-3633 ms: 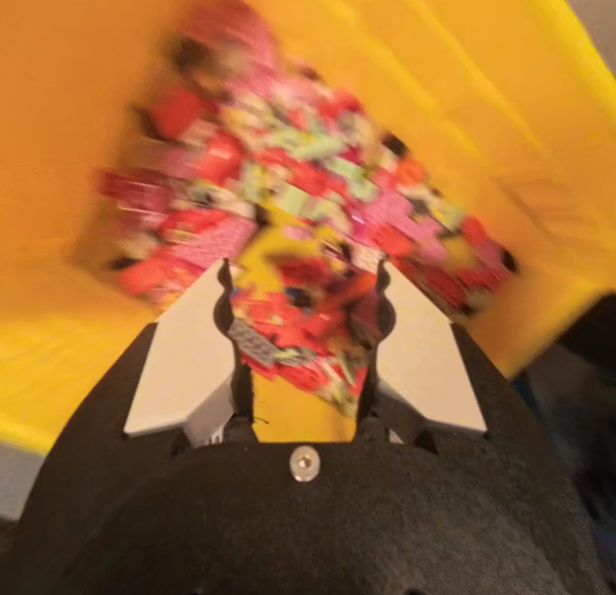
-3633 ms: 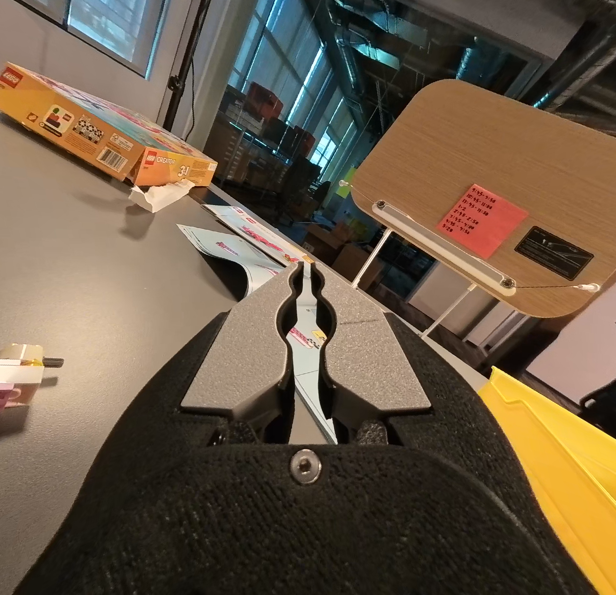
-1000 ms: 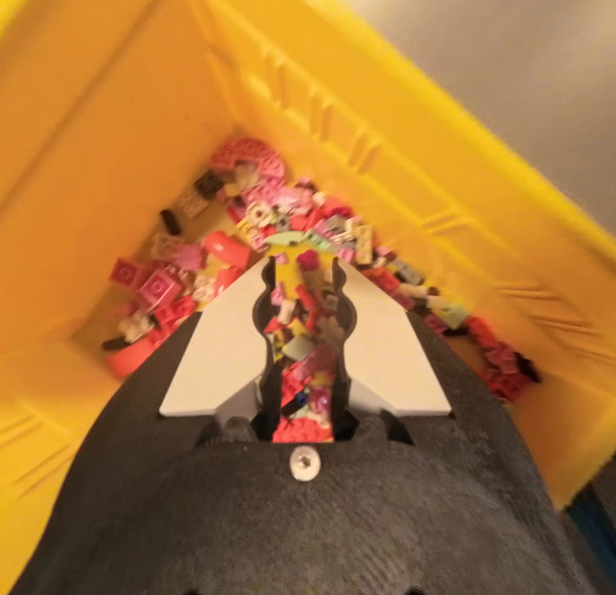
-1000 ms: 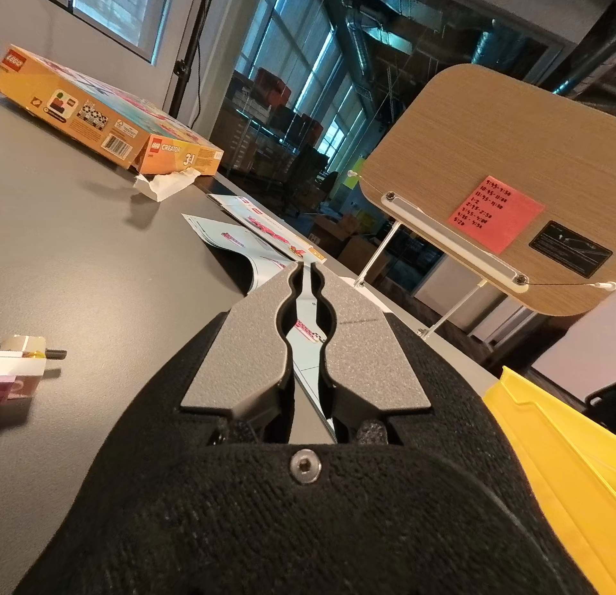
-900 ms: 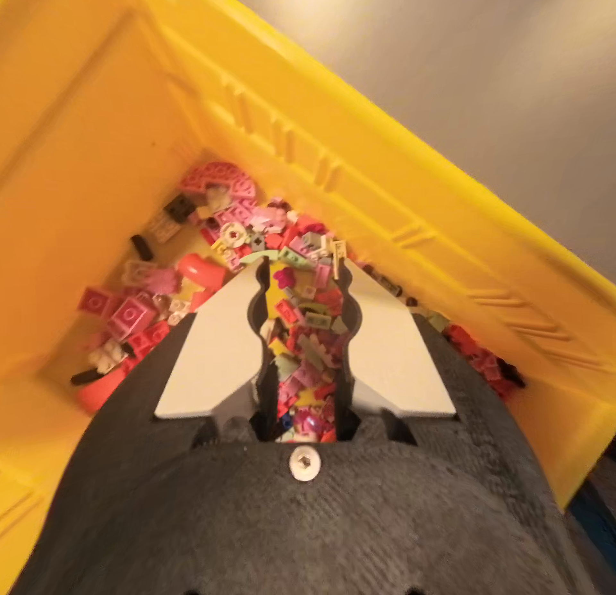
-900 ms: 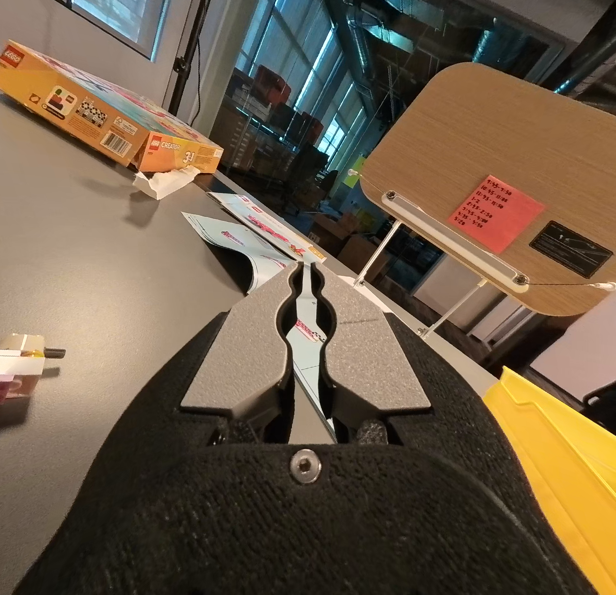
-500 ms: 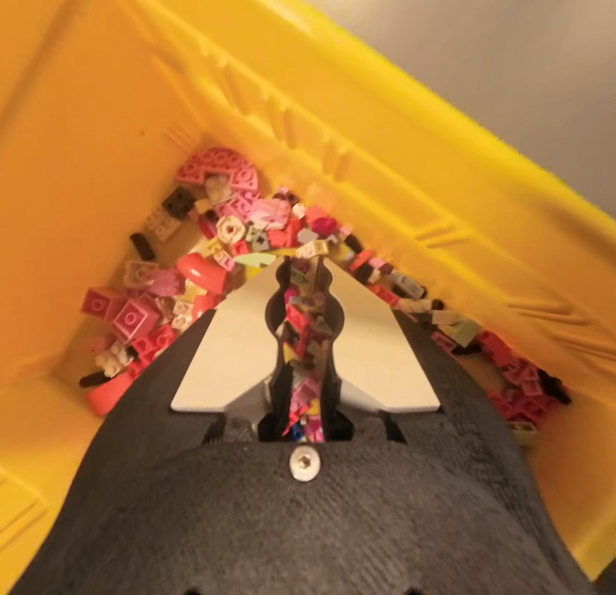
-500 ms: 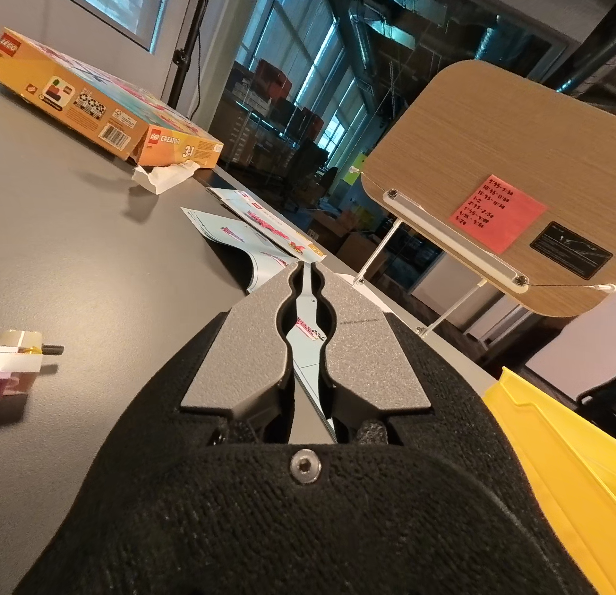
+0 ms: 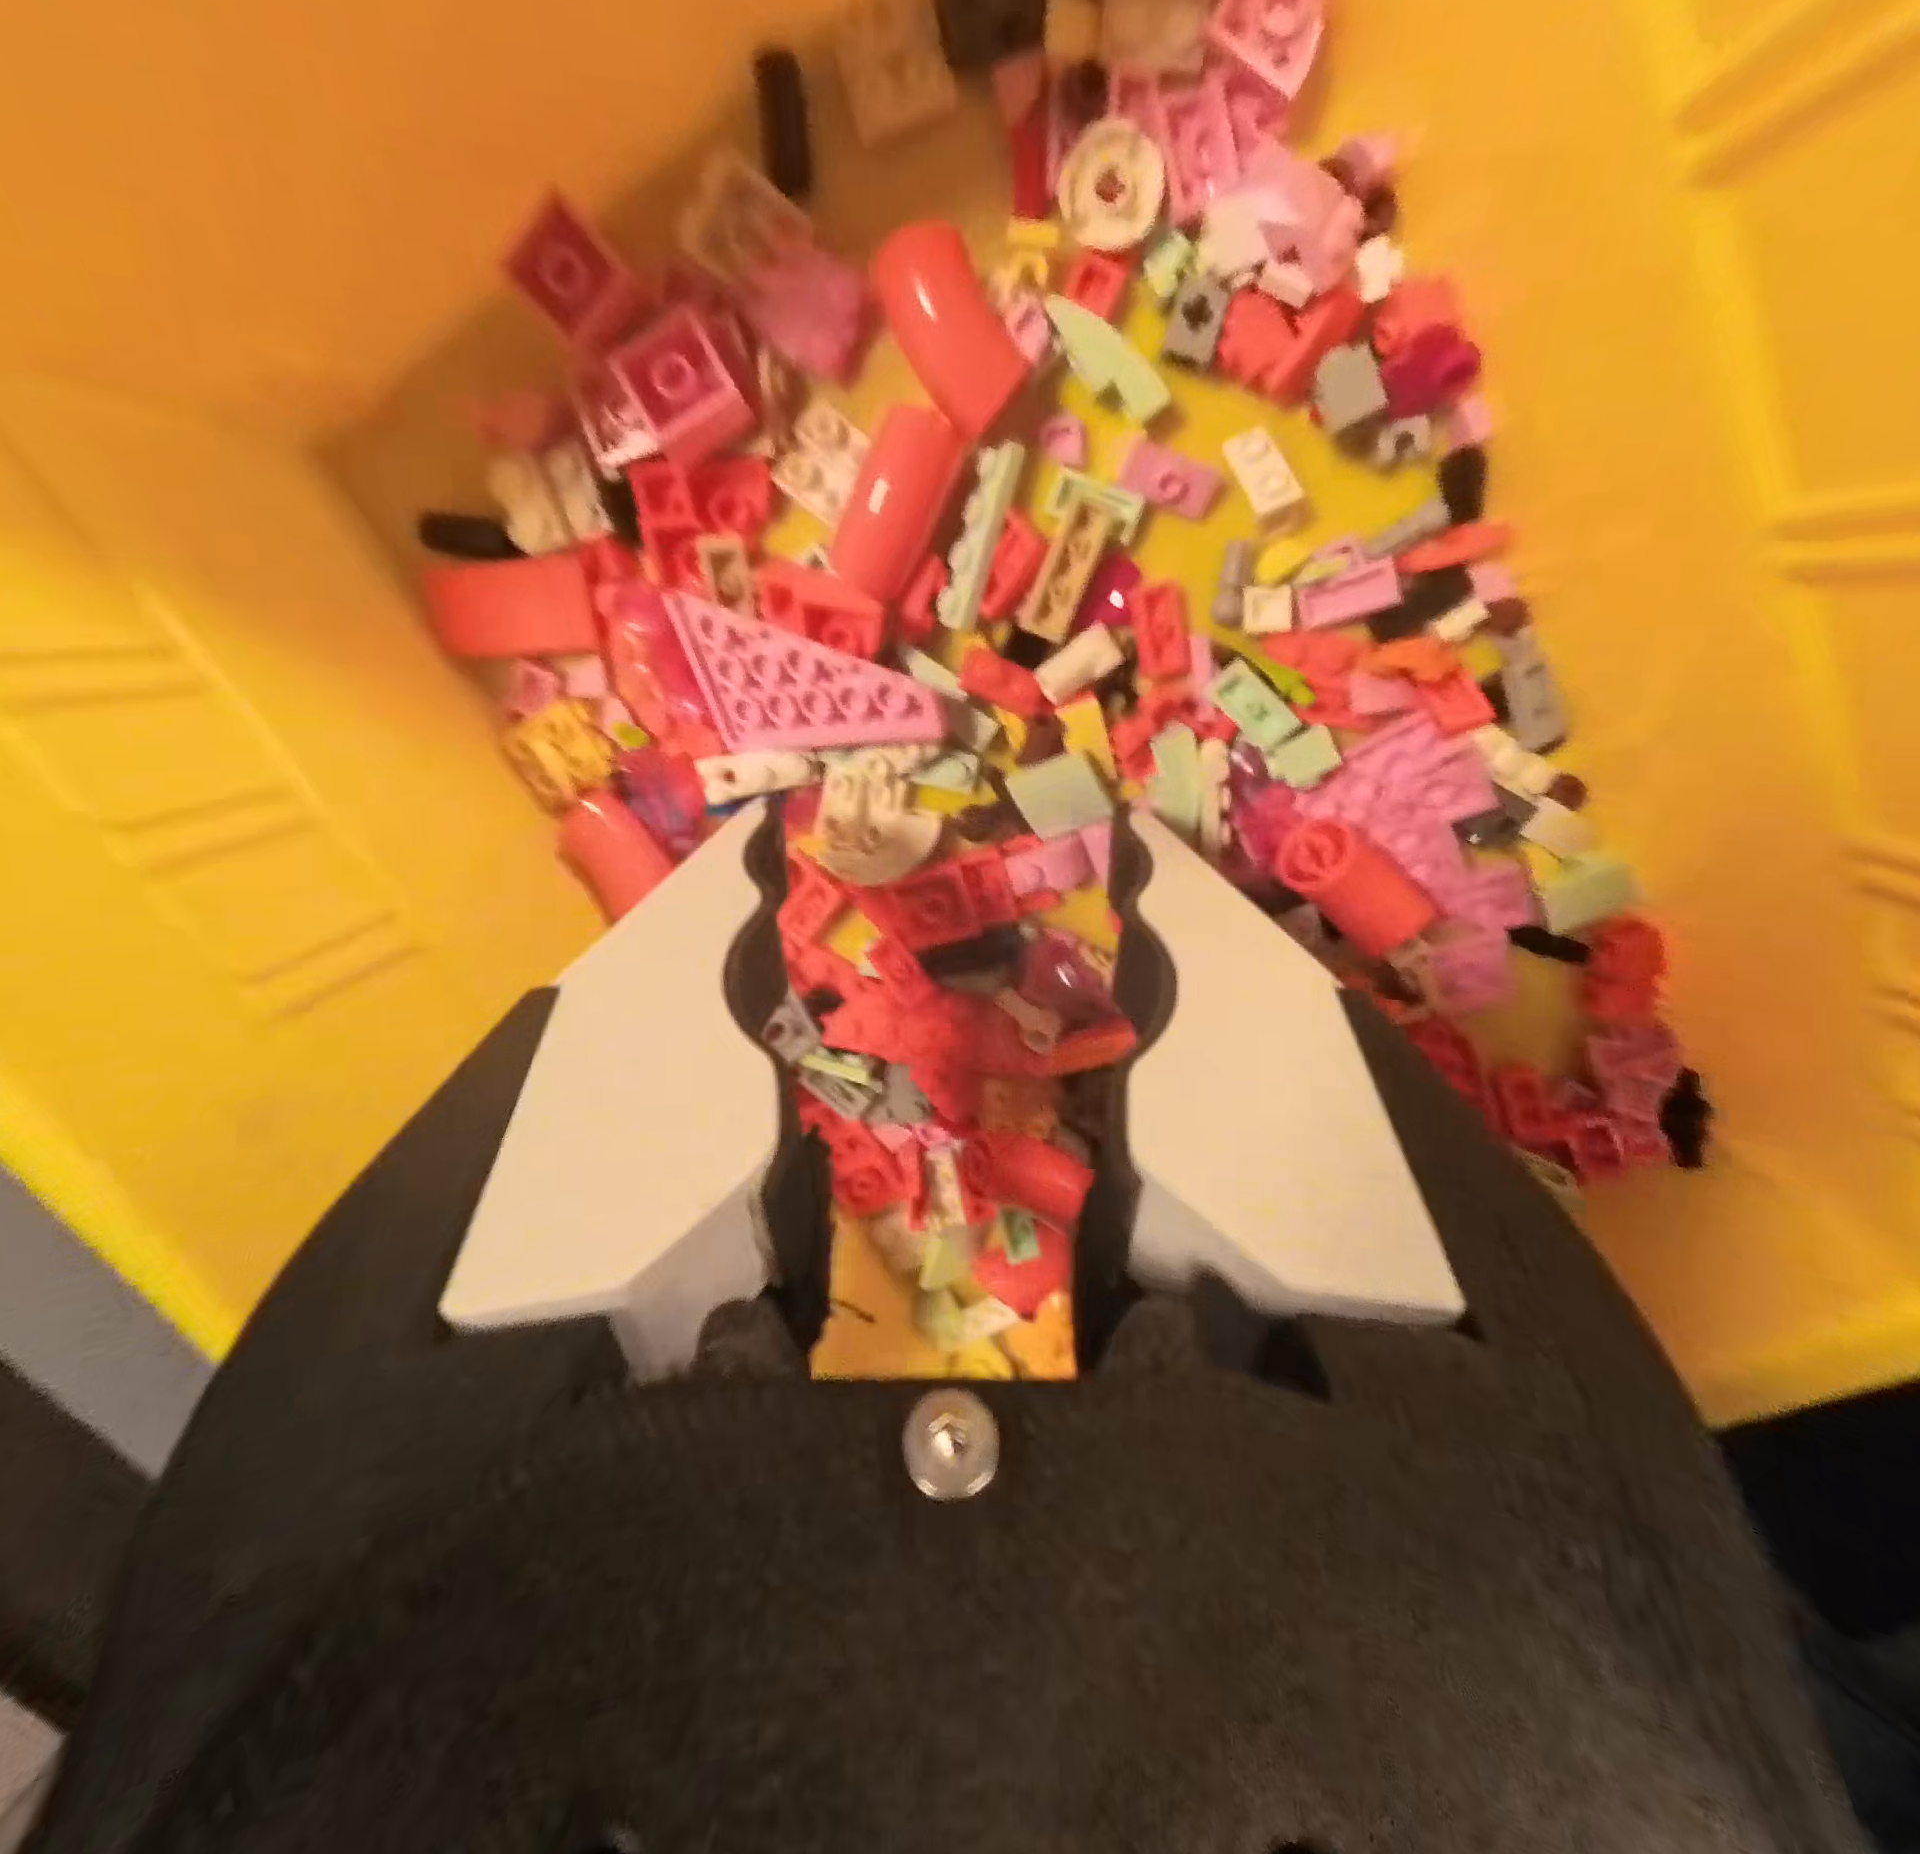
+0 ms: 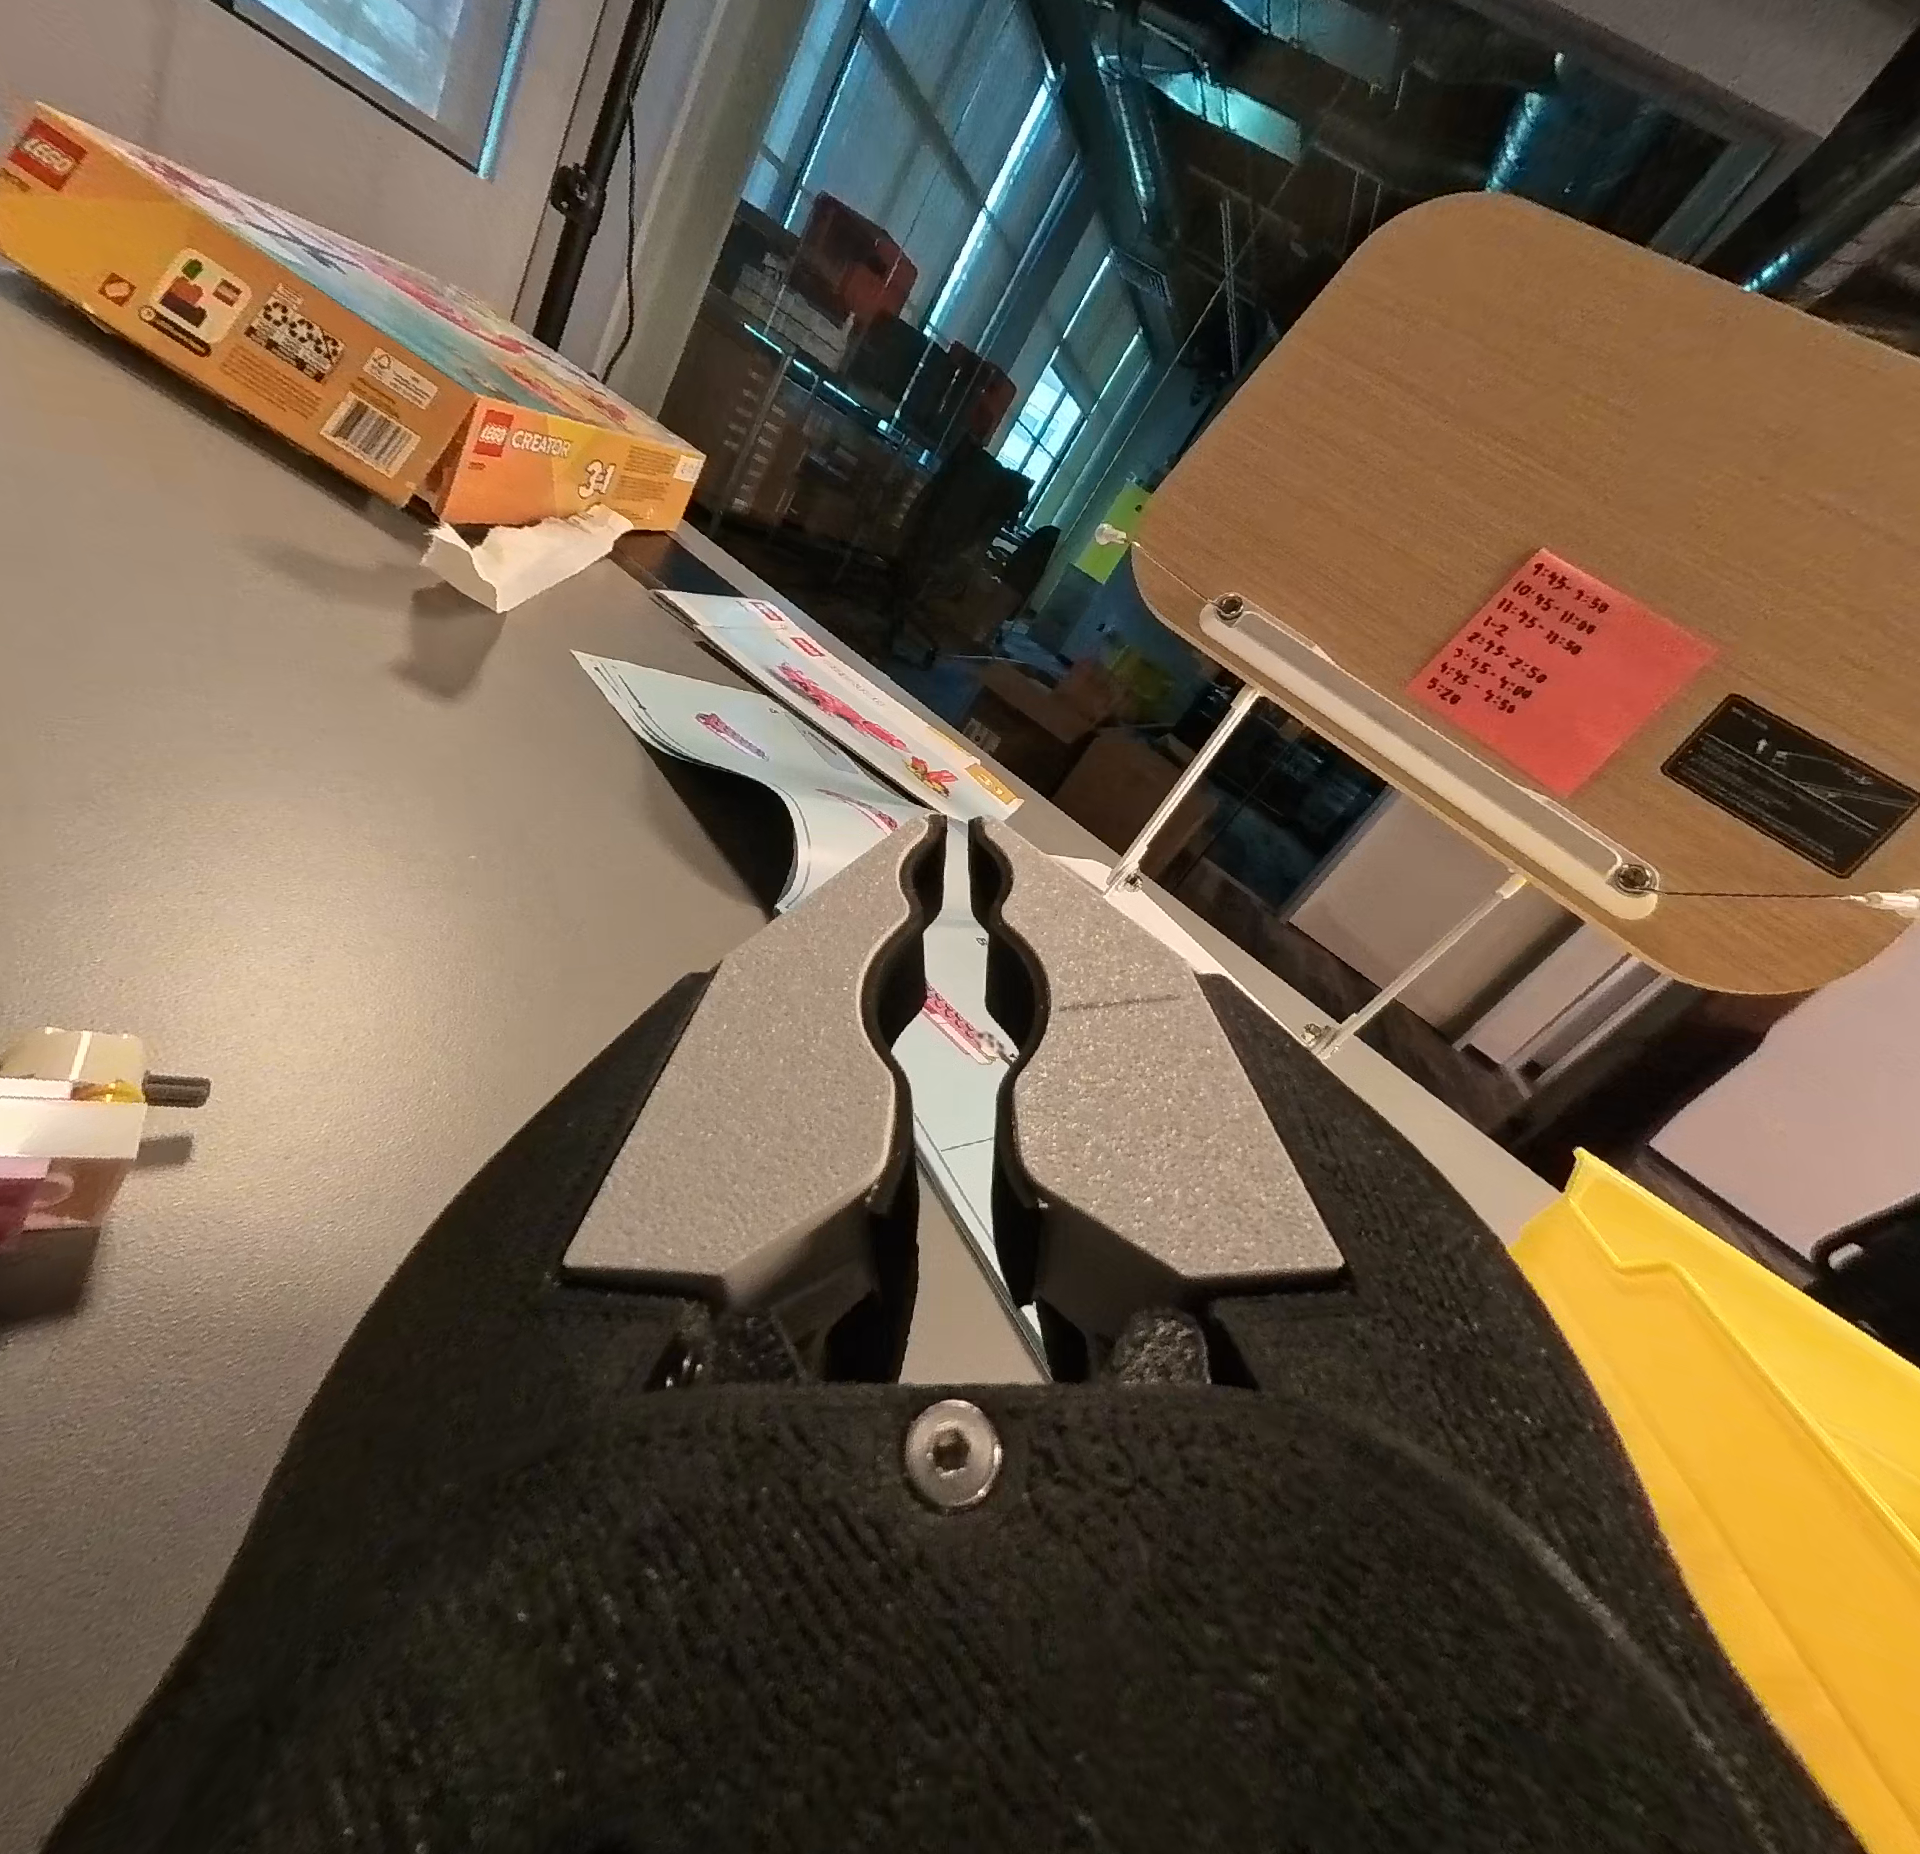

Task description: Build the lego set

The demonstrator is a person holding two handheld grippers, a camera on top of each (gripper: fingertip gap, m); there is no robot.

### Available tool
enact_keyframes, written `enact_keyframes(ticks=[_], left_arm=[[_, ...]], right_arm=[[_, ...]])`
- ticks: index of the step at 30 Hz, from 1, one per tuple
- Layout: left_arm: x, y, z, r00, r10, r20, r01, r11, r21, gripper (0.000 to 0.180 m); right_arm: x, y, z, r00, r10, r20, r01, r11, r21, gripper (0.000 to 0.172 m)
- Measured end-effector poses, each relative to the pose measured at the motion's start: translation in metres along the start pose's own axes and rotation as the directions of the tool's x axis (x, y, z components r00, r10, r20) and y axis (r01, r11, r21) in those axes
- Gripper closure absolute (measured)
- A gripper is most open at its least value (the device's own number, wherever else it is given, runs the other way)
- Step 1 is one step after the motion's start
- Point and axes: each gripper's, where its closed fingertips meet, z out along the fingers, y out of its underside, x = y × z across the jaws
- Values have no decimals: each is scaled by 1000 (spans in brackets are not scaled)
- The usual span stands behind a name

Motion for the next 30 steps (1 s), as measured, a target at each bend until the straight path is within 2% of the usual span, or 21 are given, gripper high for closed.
enact_keyframes(ticks=[5,9,18,19,20,22,24,25,27,30], left_arm=[[19,18,2,995,-40,-96,32,996,-86,113],[33,14,1,991,5,-134,-15,997,-76,113],[67,6,-9,940,78,-333,-99,994,-48,114],[55,2,-12,959,70,-275,-80,996,-26,110],[33,-5,-18,985,43,-165,-40,999,18,110],[-10,-23,-44,998,-64,-4,63,984,164,122],[-39,-36,-67,987,-151,47,132,951,281,138],[-48,-39,-71,985,-163,62,138,946,294,145],[-64,-39,-68,980,-158,123,124,961,248,149],[-69,-35,-43,985,-90,150,78,993,90,149]], right_arm=[[1,-1,0,1000,4,-6,-4,1000,4,168],[1,-1,0,1000,5,-4,-5,1000,6,168],[0,-1,-1,1000,8,2,-8,1000,8,168],[0,-1,-1,1000,10,0,-10,1000,8,168],[1,-1,-1,1000,11,-2,-11,1000,9,168],[2,-1,-1,1000,14,-4,-14,1000,11,168],[2,-2,-1,1000,14,-5,-14,1000,11,168],[1,-2,-1,1000,13,-4,-13,1000,11,168],[1,-2,-1,1000,14,-3,-14,1000,11,168],[1,-2,-1,1000,16,-3,-16,1000,13,168]])
